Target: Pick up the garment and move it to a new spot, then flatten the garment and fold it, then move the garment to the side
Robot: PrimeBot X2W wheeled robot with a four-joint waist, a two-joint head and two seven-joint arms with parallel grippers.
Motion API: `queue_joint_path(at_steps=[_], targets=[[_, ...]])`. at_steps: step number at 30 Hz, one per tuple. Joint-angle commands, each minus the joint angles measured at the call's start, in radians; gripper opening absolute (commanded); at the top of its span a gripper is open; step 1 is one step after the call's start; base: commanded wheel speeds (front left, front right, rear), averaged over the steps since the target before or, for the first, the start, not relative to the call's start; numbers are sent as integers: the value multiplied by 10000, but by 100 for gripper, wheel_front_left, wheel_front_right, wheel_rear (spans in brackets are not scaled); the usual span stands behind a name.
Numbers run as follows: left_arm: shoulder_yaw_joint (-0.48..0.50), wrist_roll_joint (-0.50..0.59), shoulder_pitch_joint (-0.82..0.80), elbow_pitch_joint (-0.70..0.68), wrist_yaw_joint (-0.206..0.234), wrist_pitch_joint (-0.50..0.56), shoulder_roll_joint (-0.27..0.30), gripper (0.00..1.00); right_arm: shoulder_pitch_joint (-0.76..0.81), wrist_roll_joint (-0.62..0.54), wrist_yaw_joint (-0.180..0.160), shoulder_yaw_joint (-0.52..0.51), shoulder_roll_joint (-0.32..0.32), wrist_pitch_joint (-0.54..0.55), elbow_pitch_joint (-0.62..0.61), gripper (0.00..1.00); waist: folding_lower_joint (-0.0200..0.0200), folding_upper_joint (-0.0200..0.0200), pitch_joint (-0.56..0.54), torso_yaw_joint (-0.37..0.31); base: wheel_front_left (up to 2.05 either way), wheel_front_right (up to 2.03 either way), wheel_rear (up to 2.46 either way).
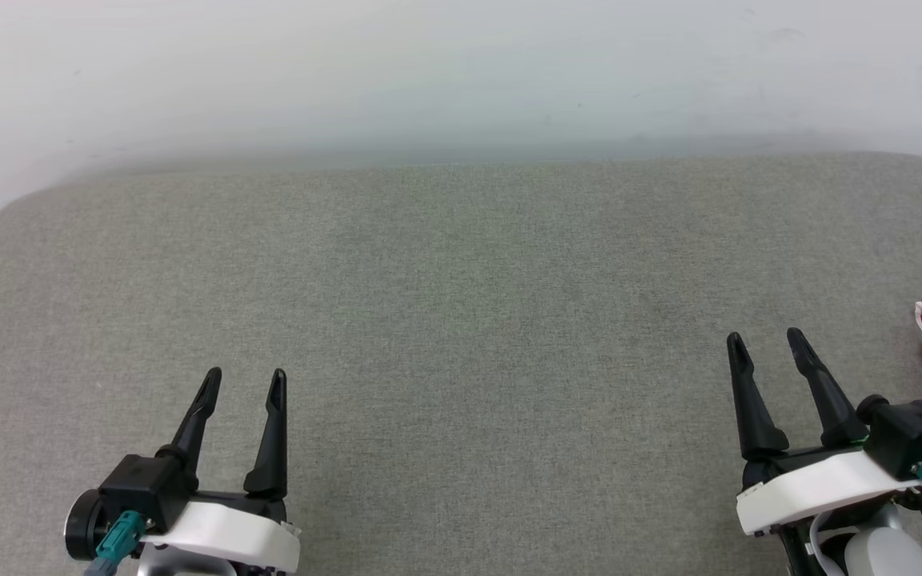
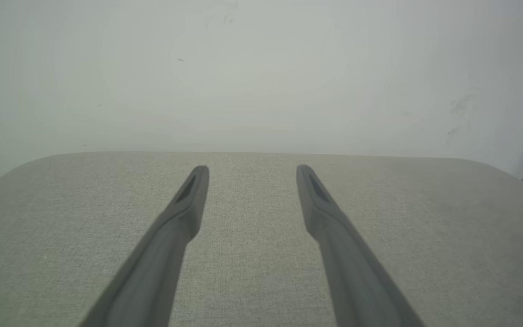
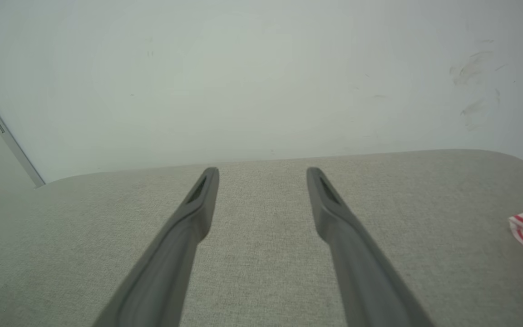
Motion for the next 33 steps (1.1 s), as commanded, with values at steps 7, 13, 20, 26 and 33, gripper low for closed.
queue_joint_path(at_steps=[7, 13, 20, 26, 33], targets=[[143, 162, 94, -185, -61, -19, -129, 100, -28, -66, -9, 52, 55, -144, 68, 100, 0, -1, -53, -43, 0, 0, 0], [256, 150, 131, -178, -74, -19, -216, 100, 23, -65, -9, 67, 48, -168, 85, 100, 0, -1, -93, -56, 0, 0, 0], [225, 87, 99, -132, -80, -19, -195, 100, 45, -77, -9, 75, 76, -141, 31, 100, 0, -1, -72, -61, 0, 0, 0], [217, 60, 65, 15, -59, 6, -225, 0, 35, 13, 2, 88, 29, -135, 197, 0, 0, -1, -47, -60, 0, 0, 0], [232, -1116, 41, 228, -52, 273, -236, 0, 74, 1134, 1, 7, 44, 113, 357, 0, 0, -1, -72, -46, 0, 0, 0]])
